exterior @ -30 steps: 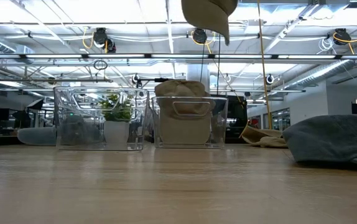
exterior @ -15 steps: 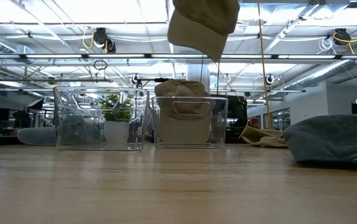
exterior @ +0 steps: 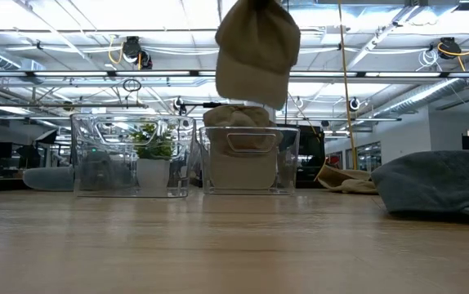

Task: Pick & Place hat
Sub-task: Put the bottom brown cap into the right transparent bin

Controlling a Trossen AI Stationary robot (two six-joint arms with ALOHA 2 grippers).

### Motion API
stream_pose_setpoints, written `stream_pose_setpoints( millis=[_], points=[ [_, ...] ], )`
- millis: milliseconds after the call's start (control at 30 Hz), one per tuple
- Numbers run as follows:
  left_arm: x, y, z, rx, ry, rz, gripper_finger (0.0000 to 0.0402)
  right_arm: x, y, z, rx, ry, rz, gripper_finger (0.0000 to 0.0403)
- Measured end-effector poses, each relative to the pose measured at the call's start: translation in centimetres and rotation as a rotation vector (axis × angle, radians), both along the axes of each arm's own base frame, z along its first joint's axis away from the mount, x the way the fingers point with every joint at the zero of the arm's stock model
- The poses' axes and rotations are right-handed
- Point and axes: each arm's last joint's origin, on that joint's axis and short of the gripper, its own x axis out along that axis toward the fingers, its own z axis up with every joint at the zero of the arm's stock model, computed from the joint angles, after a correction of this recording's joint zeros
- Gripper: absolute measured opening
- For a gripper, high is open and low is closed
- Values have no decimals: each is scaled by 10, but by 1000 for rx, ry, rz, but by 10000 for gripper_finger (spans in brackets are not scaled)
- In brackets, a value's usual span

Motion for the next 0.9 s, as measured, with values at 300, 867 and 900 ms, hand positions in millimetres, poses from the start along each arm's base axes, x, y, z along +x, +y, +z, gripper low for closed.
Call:
stream_pose_setpoints(
  millis=[300,867,900],
  points=[
    [-5,-3,0,11,-1,1,129,20,-9,-17,12,21,-32,8],
    [-15,-8,3,47,-32,2,129,37,-42,-47,81,67,-128,8],
    [-15,-8,3,47,-32,2,129,37,-44,-51,91,85,-137,8]
  ],
)
